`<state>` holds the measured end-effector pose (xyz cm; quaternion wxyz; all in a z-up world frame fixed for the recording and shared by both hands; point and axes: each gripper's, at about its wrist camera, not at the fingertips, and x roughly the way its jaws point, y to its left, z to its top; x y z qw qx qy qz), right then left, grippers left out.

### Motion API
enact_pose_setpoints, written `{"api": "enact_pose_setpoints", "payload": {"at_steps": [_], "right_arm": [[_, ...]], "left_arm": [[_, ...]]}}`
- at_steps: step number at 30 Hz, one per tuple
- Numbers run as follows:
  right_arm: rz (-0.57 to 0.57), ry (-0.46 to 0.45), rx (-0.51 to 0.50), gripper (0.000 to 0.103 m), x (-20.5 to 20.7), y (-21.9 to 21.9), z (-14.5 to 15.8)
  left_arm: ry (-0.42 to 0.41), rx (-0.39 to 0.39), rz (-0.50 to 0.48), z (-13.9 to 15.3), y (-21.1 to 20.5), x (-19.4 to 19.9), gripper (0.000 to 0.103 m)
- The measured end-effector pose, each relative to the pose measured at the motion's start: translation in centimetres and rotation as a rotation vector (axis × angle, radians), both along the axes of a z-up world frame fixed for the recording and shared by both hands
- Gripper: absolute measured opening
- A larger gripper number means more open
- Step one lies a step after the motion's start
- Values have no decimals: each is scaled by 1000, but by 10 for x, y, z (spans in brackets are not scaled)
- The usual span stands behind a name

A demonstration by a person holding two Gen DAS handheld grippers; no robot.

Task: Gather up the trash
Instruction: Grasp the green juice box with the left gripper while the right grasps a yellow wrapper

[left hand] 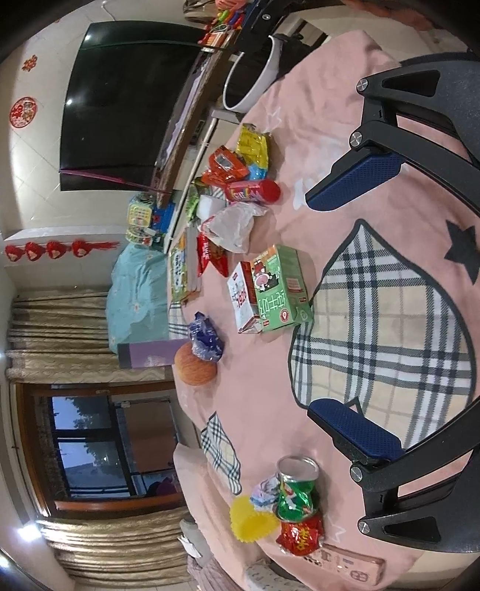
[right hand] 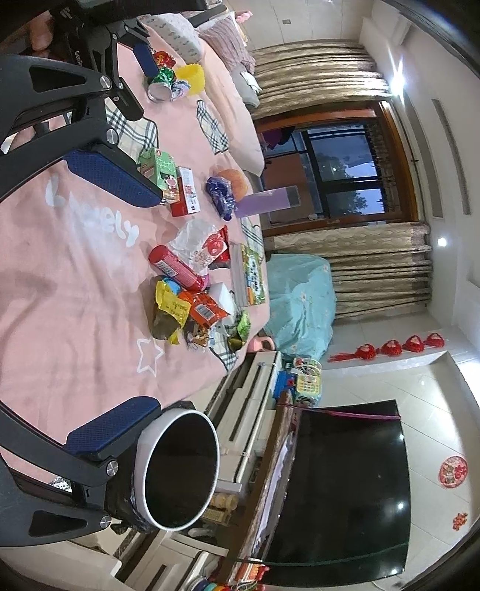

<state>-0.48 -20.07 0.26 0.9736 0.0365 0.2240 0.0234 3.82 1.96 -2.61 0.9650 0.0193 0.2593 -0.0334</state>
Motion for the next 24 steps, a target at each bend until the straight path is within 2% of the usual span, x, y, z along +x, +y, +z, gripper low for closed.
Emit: {"api": "enact_pose_setpoints", "payload": {"at_steps": [10, 24], "right_arm": [[12, 77, 15, 103, 33, -5, -11], [55, 213, 49, 100, 87, -3, -41]], "left_arm": [[96, 14, -66, -15, 8, 47, 103], [221, 167, -215, -35, 13, 122, 103]]}}
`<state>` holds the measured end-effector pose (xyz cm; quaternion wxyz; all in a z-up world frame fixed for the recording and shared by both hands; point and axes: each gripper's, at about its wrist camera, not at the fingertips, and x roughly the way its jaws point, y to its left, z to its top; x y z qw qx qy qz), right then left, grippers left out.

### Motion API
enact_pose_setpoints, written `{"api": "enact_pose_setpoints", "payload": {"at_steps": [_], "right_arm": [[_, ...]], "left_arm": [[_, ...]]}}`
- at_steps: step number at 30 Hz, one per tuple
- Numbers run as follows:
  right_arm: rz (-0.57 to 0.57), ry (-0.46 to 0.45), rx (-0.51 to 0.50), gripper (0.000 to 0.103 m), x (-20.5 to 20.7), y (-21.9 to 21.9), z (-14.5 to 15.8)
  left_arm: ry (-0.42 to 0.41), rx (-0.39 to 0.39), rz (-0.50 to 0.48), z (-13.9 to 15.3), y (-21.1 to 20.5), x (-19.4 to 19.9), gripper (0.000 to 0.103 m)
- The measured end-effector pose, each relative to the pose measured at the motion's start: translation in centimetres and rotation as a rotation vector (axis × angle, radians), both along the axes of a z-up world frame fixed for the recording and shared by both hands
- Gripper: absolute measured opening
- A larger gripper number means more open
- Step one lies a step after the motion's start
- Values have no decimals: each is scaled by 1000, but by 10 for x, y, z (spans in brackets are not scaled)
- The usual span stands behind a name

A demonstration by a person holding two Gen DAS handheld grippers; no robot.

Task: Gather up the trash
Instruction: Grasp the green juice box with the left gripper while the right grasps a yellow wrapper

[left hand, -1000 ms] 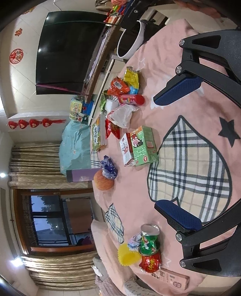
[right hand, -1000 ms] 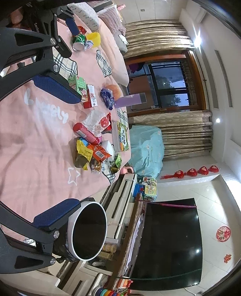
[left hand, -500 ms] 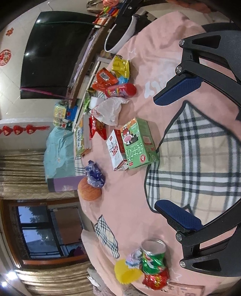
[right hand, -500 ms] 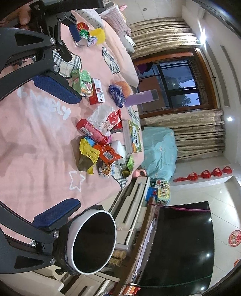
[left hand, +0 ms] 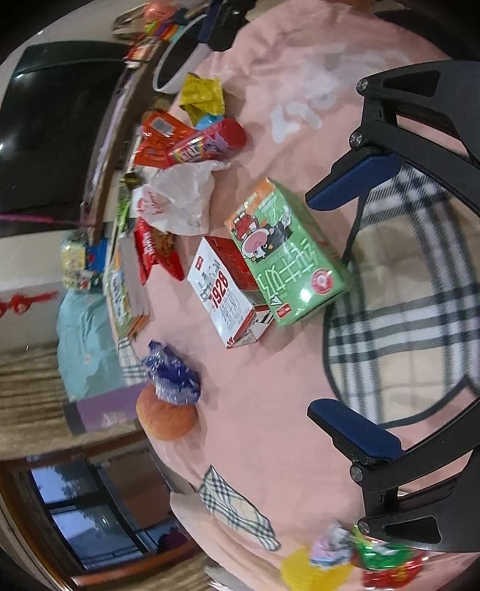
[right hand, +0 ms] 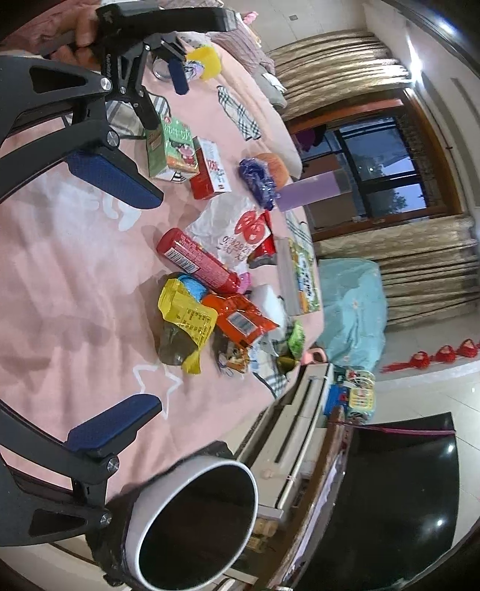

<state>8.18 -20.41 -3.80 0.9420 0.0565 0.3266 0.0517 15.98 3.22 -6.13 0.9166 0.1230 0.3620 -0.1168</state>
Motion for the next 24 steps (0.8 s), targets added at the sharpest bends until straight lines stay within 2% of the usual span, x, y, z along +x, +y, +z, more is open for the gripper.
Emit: {"api": "enact_pose_setpoints", "payload": {"at_steps": [3, 6, 12, 14, 15, 16, 17, 20, 24], "right_arm": [[-4, 29, 7, 97, 13, -3, -7], [-12, 61, 13, 89, 24, -6, -14], [-12, 104, 54, 63, 43, -13, -23], [-5, 110, 59, 39, 46, -13, -24], [1, 113, 61, 31, 47, -12, -25], [7, 116, 62, 18, 48, -11, -25], [13, 115, 64, 11, 47, -11, -26], [27, 101, 73, 4, 40, -11, -23], [31, 84, 87, 2, 29, -15, -17]], "left_arm": [[15, 18, -41, -4, -5, 10, 103], [60, 6, -75, -10, -10, 18, 103], [67, -6, -129, -9, -20, 21, 102], [60, 5, -144, -10, -26, 19, 88], [61, 10, -146, -10, -28, 17, 84], [62, 15, -152, -11, -31, 15, 74], [62, 16, -158, -12, -33, 12, 63], [49, 15, -176, -10, -41, 0, 59], [38, -5, -192, -6, -51, -15, 58]]}}
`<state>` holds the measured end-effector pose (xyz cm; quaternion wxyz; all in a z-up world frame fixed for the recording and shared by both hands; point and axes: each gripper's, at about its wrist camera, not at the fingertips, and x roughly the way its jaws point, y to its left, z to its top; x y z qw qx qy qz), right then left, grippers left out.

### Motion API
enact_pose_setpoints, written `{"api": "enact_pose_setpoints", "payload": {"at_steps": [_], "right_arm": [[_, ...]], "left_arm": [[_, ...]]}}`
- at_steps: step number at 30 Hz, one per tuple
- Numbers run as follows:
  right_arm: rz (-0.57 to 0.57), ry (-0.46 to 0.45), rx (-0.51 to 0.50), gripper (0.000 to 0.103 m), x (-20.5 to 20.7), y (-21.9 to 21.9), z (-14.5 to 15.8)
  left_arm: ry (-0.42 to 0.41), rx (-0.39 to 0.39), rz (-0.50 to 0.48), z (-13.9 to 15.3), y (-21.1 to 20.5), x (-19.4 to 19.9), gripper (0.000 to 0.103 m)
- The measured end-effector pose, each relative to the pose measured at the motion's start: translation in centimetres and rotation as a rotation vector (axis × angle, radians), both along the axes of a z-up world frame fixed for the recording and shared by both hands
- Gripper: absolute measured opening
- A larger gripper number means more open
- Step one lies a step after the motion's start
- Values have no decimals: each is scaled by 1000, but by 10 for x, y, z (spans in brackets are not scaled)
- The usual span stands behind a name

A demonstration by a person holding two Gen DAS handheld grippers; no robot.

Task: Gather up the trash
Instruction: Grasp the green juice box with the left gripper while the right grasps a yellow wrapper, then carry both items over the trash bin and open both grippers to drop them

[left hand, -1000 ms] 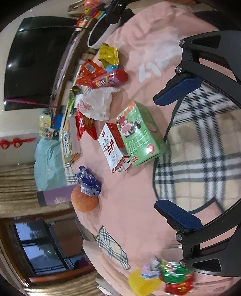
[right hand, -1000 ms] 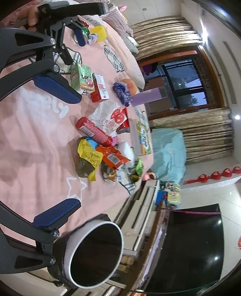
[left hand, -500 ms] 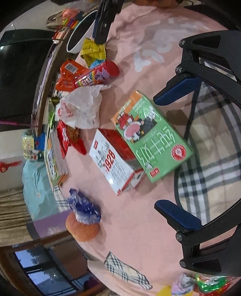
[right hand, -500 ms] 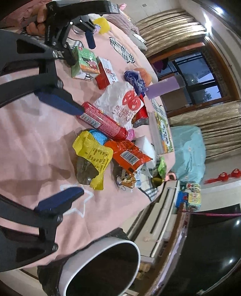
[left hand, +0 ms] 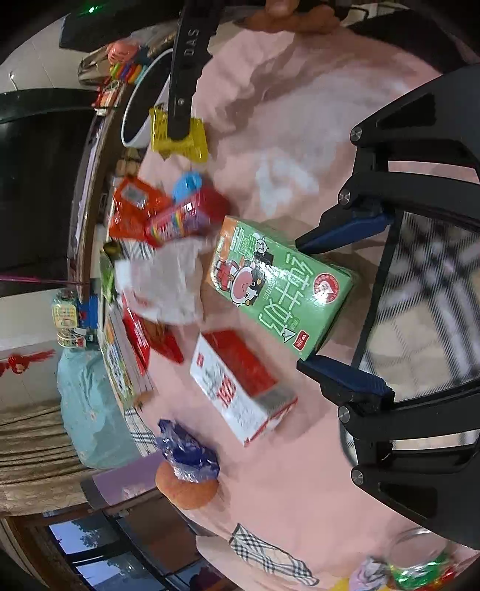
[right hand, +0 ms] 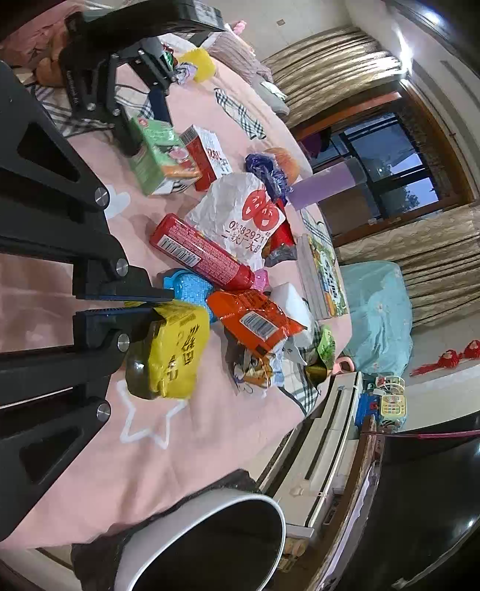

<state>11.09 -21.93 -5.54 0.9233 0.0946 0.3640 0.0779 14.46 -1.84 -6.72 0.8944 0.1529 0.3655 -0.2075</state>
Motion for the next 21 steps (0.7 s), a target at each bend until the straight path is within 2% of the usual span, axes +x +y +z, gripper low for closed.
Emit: {"api": "enact_pose_setpoints", "payload": {"at_steps": [12, 21], "right_arm": [[-43, -44, 23, 2, -33, -32, 18], [-113, -82, 34, 2, -58, -70, 34]], "left_arm": [[-11, -131, 7, 17, -41, -35, 56], [-32, -201, -25, 37, -77, -37, 56]]}}
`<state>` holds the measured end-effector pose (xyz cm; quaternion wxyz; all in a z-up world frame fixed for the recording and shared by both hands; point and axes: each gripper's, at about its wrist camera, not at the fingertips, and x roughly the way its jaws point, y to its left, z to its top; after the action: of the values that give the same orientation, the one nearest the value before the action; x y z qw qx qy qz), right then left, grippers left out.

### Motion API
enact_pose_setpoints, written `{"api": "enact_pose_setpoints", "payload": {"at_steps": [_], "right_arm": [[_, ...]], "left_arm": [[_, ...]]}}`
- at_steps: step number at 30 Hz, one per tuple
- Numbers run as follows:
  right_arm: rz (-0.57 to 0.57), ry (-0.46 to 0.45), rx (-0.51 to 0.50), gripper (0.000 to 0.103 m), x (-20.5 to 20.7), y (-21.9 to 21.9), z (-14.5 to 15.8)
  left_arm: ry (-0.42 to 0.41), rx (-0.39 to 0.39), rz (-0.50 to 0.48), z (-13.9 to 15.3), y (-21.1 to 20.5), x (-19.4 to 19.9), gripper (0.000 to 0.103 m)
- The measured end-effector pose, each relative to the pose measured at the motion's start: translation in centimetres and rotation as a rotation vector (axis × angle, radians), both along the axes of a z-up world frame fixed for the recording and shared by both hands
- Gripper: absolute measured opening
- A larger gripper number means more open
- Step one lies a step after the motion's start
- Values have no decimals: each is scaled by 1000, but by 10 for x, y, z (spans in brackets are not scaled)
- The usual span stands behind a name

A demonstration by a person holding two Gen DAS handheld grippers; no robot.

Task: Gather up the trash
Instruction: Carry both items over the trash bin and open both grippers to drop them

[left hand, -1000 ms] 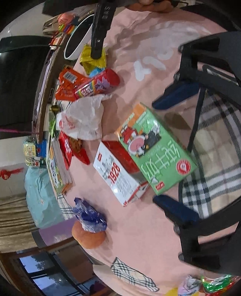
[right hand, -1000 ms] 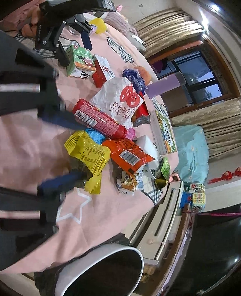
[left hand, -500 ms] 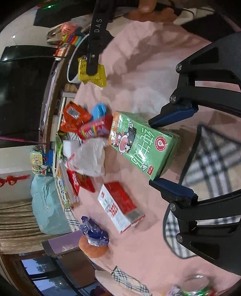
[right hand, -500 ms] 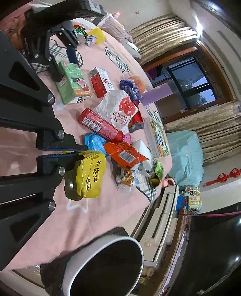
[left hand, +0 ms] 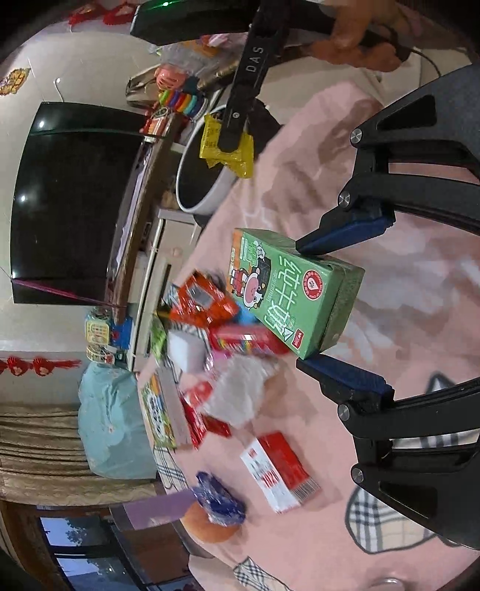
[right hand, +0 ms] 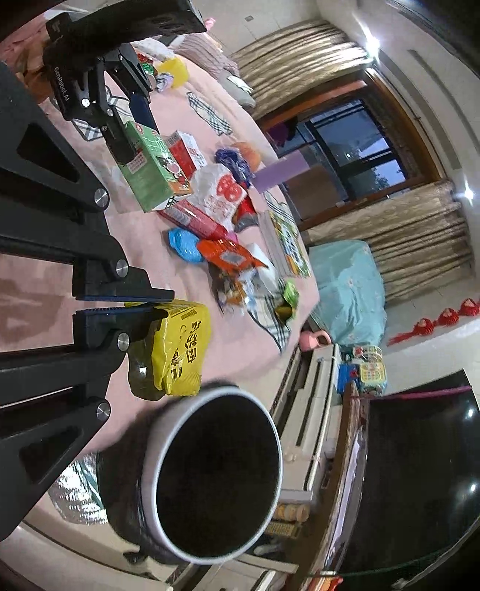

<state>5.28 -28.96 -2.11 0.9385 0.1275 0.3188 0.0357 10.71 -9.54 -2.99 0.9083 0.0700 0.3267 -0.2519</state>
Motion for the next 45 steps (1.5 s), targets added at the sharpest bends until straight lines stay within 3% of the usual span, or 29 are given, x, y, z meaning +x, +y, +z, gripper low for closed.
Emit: {"api": "enact_pose_setpoints", "payload": {"at_steps": [16, 45], "right_arm": [[-106, -20, 20, 2, -17, -65, 9], [-142, 19, 99, 2, 6, -139, 5]], "left_arm": [[-43, -1, -106, 17, -78, -2, 54], [-95, -18, -220, 53, -184, 28, 51]]}}
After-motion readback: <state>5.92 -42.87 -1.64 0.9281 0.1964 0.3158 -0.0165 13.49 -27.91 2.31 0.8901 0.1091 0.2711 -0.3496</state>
